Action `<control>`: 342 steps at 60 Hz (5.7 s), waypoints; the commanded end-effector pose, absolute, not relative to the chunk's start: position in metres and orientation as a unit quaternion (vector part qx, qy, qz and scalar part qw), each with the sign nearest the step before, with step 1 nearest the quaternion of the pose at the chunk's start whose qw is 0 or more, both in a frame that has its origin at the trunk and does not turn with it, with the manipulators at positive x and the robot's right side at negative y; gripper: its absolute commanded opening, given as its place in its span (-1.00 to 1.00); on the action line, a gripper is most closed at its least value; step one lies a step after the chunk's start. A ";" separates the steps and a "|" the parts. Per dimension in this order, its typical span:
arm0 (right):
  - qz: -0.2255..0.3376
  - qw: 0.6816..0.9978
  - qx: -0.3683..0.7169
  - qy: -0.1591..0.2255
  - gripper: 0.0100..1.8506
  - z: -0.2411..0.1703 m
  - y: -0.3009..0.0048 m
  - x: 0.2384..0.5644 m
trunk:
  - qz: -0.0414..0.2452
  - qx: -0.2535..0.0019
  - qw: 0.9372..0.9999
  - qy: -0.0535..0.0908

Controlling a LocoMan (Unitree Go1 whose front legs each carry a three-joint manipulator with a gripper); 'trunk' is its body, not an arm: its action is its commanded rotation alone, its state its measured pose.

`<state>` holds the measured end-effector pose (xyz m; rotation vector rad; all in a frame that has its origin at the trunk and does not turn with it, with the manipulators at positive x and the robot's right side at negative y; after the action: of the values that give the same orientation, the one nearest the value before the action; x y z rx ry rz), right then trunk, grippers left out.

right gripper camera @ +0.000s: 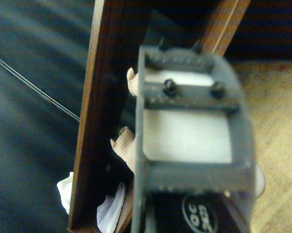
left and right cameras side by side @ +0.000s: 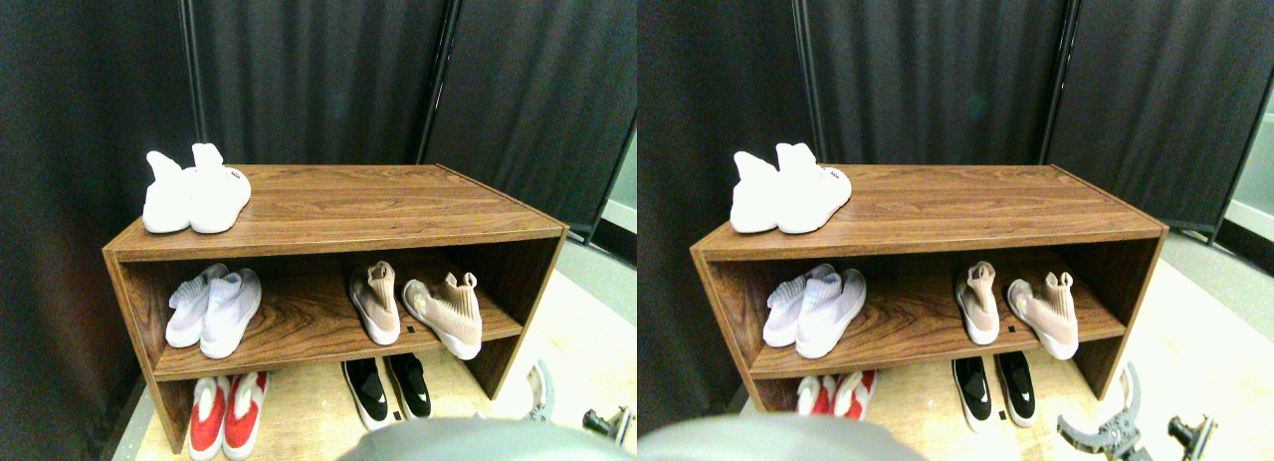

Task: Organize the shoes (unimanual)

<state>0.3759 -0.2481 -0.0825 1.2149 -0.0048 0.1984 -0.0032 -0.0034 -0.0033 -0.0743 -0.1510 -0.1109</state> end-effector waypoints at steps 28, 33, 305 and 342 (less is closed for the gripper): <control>0.054 0.788 0.613 -0.028 0.72 -0.071 -0.252 0.414 | -0.049 -0.047 0.996 -0.062; 0.040 0.784 0.619 -0.031 0.68 -0.073 -0.250 0.419 | -0.049 -0.047 0.996 -0.062; -0.054 0.773 0.631 -0.038 -0.94 -0.089 -0.250 0.516 | -0.007 -0.080 0.996 -0.050; -0.052 0.771 0.634 -0.036 -0.94 -0.089 -0.241 0.517 | -0.005 -0.081 0.996 -0.046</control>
<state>0.5172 -0.2412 -0.0934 1.3703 -0.0617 -0.1350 -0.0039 -0.0046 -0.0037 -0.1427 -0.1129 -0.0229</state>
